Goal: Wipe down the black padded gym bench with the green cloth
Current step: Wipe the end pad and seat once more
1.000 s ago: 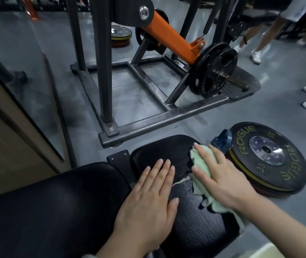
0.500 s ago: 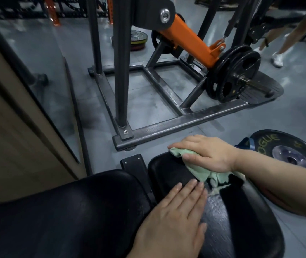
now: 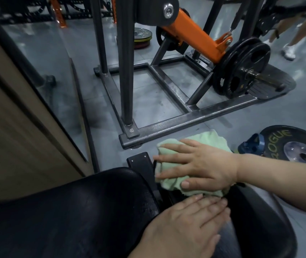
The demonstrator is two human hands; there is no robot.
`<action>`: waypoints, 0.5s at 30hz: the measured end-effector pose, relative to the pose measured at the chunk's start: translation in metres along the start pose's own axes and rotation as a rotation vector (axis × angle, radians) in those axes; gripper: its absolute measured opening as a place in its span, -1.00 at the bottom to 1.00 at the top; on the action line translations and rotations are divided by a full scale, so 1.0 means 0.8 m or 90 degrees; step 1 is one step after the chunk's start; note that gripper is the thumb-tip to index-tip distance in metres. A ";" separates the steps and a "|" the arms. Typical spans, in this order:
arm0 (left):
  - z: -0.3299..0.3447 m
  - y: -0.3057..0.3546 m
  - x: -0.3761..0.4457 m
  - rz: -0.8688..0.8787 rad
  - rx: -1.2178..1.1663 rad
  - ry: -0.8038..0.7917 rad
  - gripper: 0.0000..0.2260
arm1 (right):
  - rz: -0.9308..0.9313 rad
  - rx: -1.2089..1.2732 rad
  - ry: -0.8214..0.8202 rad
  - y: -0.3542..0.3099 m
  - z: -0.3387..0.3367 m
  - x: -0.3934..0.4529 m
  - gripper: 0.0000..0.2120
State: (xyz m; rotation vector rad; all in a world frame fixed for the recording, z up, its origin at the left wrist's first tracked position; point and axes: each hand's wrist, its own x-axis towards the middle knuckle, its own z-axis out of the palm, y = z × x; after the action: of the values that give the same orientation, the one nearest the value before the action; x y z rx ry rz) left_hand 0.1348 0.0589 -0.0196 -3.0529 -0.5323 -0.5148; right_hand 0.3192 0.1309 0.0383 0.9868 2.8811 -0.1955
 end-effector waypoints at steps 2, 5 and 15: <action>-0.005 0.000 0.001 0.011 -0.006 0.037 -0.59 | 0.008 0.011 0.004 0.012 -0.004 -0.011 -0.49; -0.008 0.003 0.003 0.007 -0.047 0.082 -0.61 | 0.025 0.001 0.010 0.016 -0.004 -0.015 -0.47; -0.038 0.005 0.004 -0.155 -0.127 0.156 -0.63 | 0.671 0.084 0.373 -0.120 0.043 -0.085 -0.42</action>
State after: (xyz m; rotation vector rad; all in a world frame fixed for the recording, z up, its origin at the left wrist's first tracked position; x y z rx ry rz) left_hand 0.1291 0.0546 0.0102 -3.0542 -0.8955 -0.9892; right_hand 0.3152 0.0096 0.0219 2.7476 2.2736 -0.0001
